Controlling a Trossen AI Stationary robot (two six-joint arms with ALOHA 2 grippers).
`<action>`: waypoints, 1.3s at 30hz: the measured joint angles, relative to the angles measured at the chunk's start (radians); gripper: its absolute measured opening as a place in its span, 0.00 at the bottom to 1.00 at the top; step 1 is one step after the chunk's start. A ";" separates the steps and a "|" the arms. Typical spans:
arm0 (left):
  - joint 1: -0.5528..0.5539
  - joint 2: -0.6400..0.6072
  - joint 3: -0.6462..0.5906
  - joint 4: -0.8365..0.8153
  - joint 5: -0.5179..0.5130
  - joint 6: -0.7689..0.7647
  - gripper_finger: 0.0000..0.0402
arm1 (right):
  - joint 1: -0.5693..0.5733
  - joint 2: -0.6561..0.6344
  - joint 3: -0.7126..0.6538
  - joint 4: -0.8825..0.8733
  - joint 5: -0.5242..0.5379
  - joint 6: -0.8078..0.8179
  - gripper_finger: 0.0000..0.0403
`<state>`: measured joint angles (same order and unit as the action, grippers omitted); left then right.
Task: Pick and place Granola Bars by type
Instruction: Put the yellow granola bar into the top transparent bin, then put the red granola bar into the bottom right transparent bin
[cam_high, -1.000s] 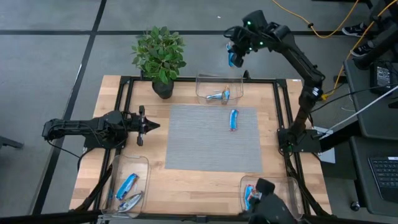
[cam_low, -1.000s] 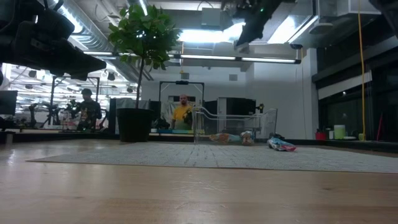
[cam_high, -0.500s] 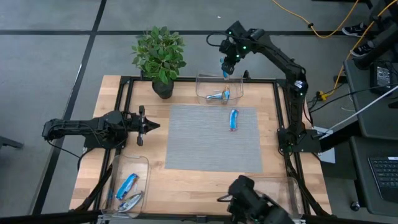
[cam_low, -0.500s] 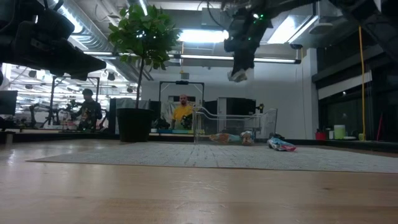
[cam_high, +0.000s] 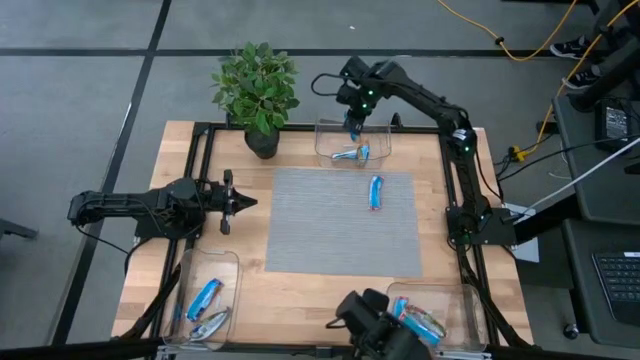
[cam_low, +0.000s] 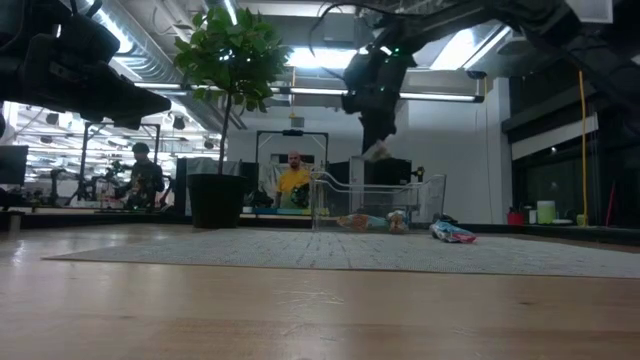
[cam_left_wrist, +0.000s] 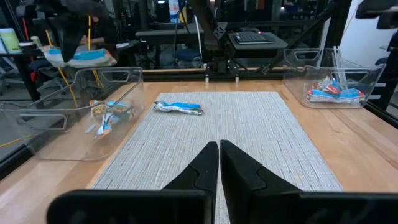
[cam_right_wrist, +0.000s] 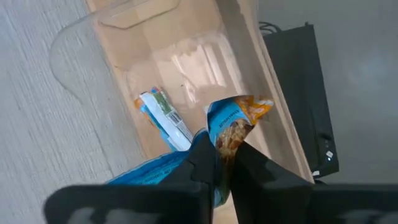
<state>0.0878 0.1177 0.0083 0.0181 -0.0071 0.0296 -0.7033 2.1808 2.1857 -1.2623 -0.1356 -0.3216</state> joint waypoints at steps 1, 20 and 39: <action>0.000 0.000 0.000 0.000 0.000 0.000 0.02 | 0.004 0.004 0.000 0.000 0.006 0.000 0.10; 0.000 0.000 0.000 0.000 0.000 0.000 0.02 | 0.037 0.089 0.000 -0.001 0.013 0.049 0.17; 0.000 0.000 0.000 0.000 0.000 0.000 0.02 | 0.041 0.080 0.000 -0.173 0.010 0.111 0.44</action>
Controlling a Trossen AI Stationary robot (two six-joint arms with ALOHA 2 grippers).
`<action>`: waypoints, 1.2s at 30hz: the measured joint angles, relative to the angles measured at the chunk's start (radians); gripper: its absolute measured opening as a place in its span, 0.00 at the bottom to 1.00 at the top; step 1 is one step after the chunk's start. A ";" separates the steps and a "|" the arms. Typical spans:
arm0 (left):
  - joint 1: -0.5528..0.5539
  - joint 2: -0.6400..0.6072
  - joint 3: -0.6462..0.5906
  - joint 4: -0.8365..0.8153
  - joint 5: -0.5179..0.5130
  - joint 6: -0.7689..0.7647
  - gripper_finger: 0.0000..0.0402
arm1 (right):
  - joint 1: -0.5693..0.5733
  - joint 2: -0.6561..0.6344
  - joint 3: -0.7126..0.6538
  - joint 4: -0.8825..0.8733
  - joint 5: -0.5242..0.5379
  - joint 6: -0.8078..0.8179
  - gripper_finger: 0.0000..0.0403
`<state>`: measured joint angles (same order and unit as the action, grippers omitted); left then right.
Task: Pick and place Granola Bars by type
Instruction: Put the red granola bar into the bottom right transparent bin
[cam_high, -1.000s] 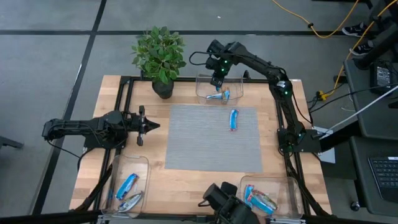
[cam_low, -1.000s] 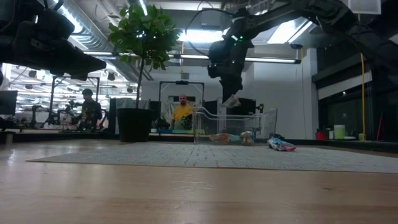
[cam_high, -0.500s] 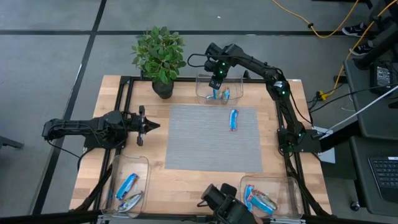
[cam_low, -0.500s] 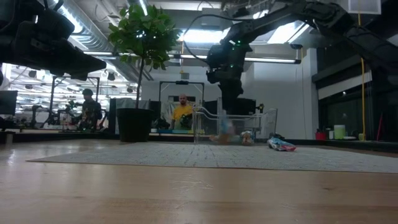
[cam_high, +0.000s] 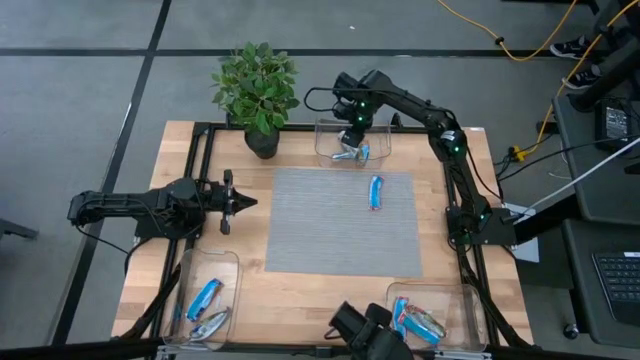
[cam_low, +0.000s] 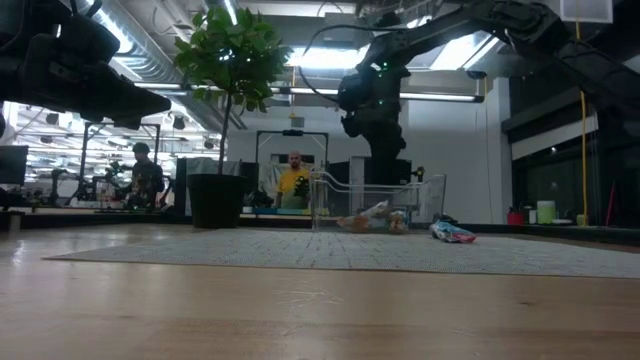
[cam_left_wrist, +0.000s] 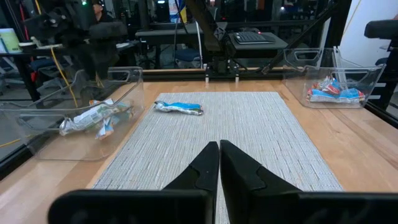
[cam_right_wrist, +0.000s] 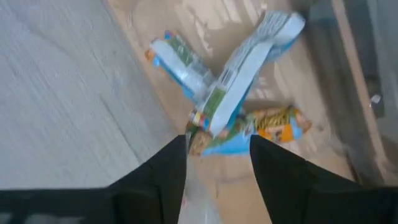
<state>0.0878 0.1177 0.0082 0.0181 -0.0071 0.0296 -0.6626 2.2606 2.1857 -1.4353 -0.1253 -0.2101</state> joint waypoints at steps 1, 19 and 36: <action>0.000 0.000 0.000 0.000 0.000 0.000 0.02 | 0.001 -0.006 0.000 -0.012 0.000 0.002 0.44; 0.000 0.000 0.000 0.000 0.000 0.000 0.02 | 0.107 -0.302 0.000 -0.066 0.117 0.102 0.41; 0.000 0.000 0.000 0.000 0.000 0.000 0.02 | 0.269 -0.569 0.000 -0.137 0.290 0.183 0.41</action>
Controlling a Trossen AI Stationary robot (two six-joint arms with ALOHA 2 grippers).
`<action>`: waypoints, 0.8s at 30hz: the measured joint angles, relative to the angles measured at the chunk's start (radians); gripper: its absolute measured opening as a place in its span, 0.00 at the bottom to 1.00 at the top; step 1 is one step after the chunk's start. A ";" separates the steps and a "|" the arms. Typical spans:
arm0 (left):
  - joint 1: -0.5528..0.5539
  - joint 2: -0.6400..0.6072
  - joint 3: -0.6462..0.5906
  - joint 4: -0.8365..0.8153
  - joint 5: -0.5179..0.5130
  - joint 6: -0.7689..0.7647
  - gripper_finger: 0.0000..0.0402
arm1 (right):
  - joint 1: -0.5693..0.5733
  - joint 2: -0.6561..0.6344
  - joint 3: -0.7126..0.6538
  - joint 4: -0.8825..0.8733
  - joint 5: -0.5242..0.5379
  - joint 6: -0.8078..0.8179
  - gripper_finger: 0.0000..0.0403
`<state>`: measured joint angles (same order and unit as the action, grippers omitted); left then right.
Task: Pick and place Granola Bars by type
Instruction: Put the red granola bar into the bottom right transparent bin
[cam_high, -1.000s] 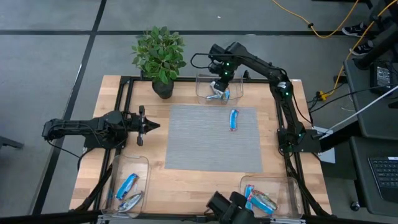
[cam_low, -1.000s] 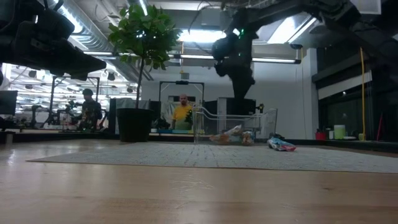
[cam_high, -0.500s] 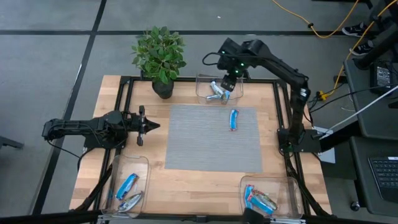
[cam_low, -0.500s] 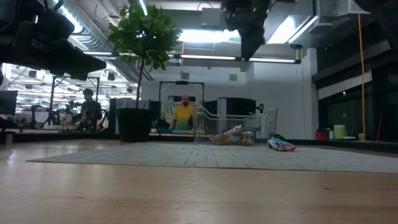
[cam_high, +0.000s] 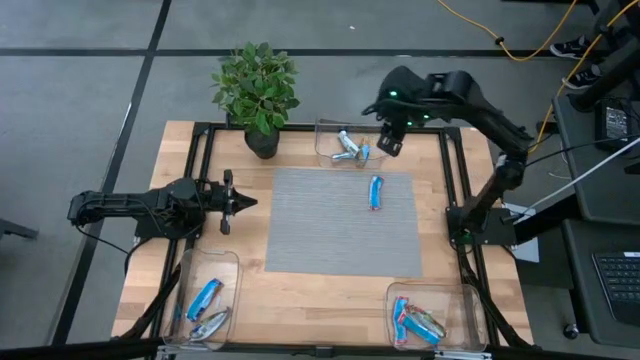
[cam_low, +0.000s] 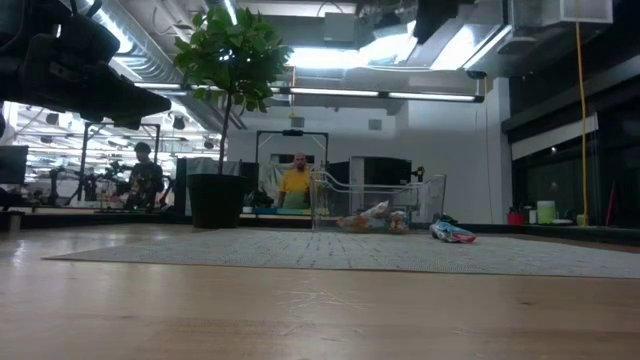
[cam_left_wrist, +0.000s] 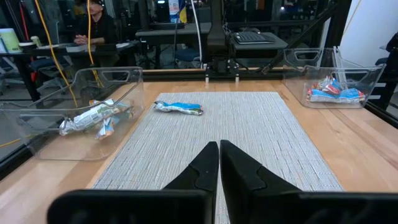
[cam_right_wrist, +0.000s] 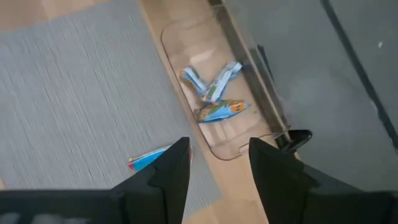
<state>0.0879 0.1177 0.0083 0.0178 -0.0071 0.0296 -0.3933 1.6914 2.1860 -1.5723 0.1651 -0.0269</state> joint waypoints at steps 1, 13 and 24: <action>0.000 0.000 0.000 0.000 0.000 0.000 0.02 | 0.001 -0.015 0.000 0.000 0.000 0.000 0.41; 0.000 0.000 0.000 0.000 0.000 0.000 0.03 | -0.051 -0.246 -0.124 0.035 0.002 -0.029 0.41; 0.000 0.000 0.000 0.000 0.000 0.000 0.02 | -0.082 -0.641 -0.873 0.511 -0.165 -0.002 0.41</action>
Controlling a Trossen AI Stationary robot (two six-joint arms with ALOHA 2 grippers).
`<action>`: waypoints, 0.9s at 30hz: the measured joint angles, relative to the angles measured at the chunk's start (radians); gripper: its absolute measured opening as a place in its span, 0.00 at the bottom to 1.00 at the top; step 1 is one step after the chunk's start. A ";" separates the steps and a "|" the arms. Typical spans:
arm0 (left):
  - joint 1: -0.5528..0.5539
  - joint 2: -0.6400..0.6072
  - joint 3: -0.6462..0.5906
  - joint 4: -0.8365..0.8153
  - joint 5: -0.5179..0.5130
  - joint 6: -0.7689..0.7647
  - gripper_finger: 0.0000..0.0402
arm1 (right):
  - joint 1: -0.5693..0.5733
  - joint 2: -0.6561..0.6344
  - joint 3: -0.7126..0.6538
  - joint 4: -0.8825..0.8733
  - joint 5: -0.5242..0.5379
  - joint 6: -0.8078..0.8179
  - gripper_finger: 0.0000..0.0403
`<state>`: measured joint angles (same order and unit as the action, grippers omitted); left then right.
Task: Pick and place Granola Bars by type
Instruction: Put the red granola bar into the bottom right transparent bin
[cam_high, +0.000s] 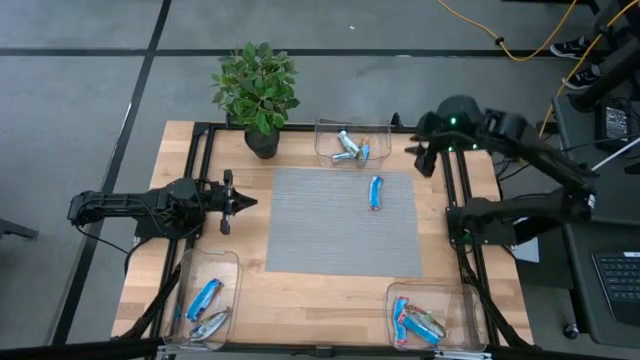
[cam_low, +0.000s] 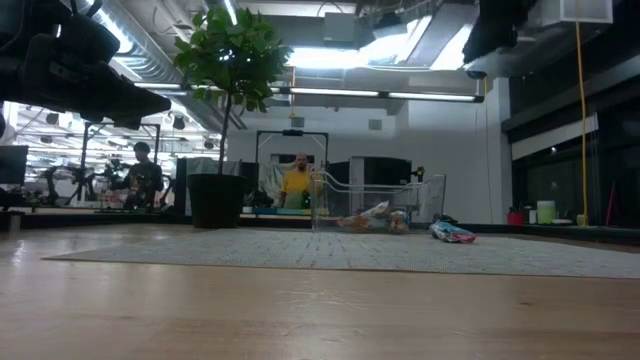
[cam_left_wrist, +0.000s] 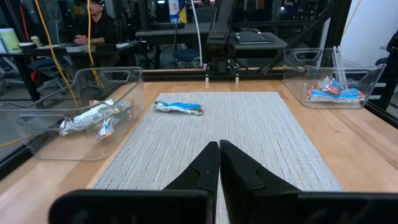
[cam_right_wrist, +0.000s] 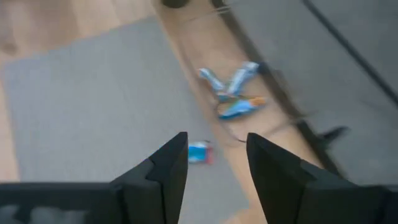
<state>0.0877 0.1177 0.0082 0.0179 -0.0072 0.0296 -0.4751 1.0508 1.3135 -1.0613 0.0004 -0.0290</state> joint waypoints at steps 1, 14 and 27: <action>0.000 0.000 0.000 0.000 0.000 0.000 0.02 | 0.000 -0.022 -0.057 0.044 -0.028 0.011 0.41; 0.000 0.000 0.000 0.000 0.000 0.000 0.02 | 0.000 -0.043 -0.502 0.489 -0.220 0.028 0.41; 0.000 0.000 0.000 0.000 0.000 0.000 0.03 | 0.000 -0.024 -0.619 0.714 -0.223 0.259 0.41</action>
<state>0.0878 0.1177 0.0083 0.0179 -0.0072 0.0296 -0.4749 1.0265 0.6942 -0.3472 -0.2227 0.2305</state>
